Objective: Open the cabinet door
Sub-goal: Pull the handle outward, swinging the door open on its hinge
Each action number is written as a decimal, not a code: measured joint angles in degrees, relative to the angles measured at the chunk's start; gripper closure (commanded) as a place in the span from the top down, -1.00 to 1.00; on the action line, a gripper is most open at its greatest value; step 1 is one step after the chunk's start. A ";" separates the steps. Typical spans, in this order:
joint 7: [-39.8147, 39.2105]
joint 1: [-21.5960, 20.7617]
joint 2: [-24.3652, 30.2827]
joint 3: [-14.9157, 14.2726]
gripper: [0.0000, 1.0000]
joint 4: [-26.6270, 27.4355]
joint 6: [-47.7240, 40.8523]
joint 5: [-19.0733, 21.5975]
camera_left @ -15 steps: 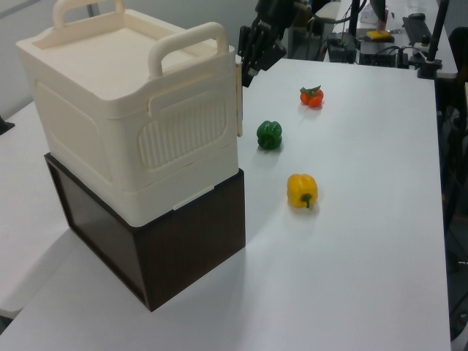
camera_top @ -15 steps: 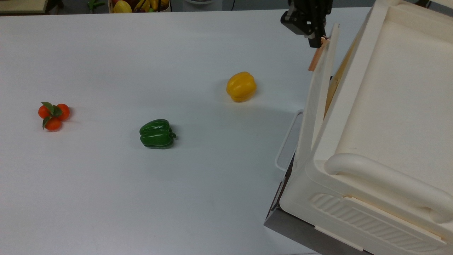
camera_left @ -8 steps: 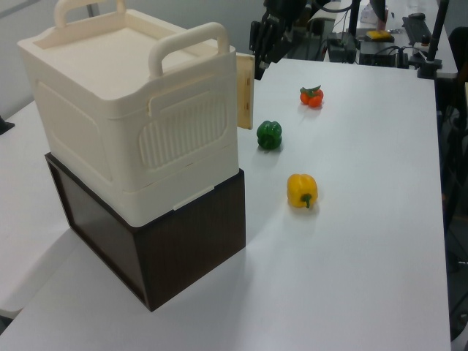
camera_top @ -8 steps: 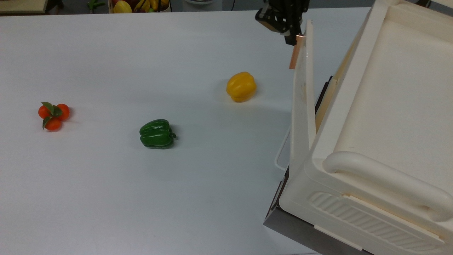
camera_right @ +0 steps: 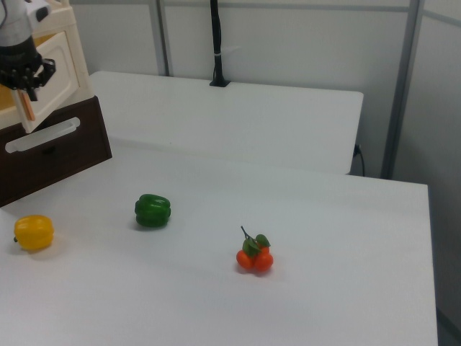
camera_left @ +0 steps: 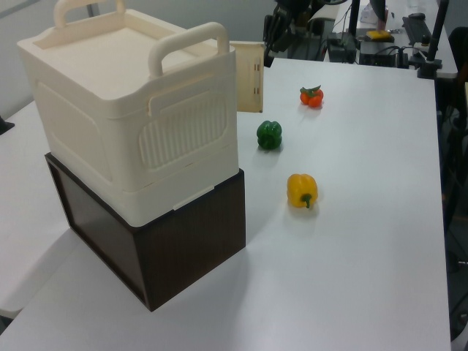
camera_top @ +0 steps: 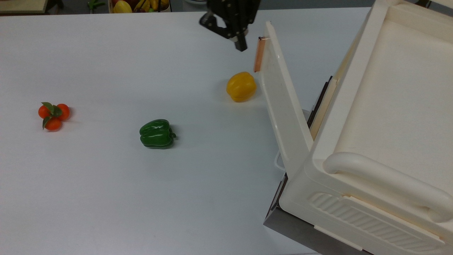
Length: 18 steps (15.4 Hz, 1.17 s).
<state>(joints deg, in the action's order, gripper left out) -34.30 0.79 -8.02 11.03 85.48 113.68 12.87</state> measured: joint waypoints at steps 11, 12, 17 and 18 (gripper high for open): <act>0.06 0.12 3.67 -2.99 -0.57 0.25 -5.58 0.82; 0.09 -0.02 3.64 -2.71 -0.62 0.37 -5.58 1.63; 0.36 -0.24 3.49 -0.40 -0.83 0.62 -4.91 3.76; 0.70 -0.27 3.38 0.00 -0.85 0.74 -3.68 3.78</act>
<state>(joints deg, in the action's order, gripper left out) -33.61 0.52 -4.65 11.04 86.22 110.00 16.65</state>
